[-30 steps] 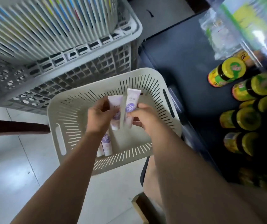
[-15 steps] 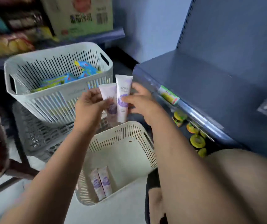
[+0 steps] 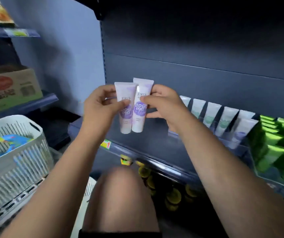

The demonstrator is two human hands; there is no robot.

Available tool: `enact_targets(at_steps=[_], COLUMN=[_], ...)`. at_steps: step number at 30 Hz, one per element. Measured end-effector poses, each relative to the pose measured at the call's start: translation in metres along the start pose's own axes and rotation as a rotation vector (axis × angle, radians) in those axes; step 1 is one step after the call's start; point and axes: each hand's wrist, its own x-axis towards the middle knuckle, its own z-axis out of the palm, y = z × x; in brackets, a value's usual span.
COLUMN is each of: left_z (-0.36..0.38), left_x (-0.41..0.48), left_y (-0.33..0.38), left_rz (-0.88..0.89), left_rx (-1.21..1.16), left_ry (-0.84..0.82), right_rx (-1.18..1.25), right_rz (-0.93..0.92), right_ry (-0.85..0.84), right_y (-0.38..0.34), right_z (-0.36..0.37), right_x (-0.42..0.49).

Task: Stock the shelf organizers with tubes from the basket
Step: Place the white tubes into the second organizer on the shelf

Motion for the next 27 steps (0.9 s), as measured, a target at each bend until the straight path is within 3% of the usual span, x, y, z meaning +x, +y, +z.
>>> enact_targets(at_steps=[7,12,16,21,27], left_z=[0.127,0.19,0.225,0.253,0.281], left_x=[0.004,0.009,0.02,0.031,0.033], left_y=[-0.016,-0.047,-0.073,-0.102,-0.121], left_rz=[-0.023,-0.086,-0.098,-0.119,-0.138], left_rx=[-0.161,-0.201,-0.19,-0.142,-0.088], left_ry=[-0.155,-0.23,-0.277,-0.364,-0.397], right_rx=[-0.16,-0.353,-0.626,-0.776,-1.04], right_rz=[-0.074,-0.032,-0.042,-0.09,-0.007], right_ry=[0.342,0.47,0.522,0.584,0.558], right_y=[-0.003,0.011,0.028,0.037,0.045], right_z=[-0.125,-0.188,-0.222,-0.256,-0.28], right_x=[-0.024,-0.025,-0.013,0.002,0.014])
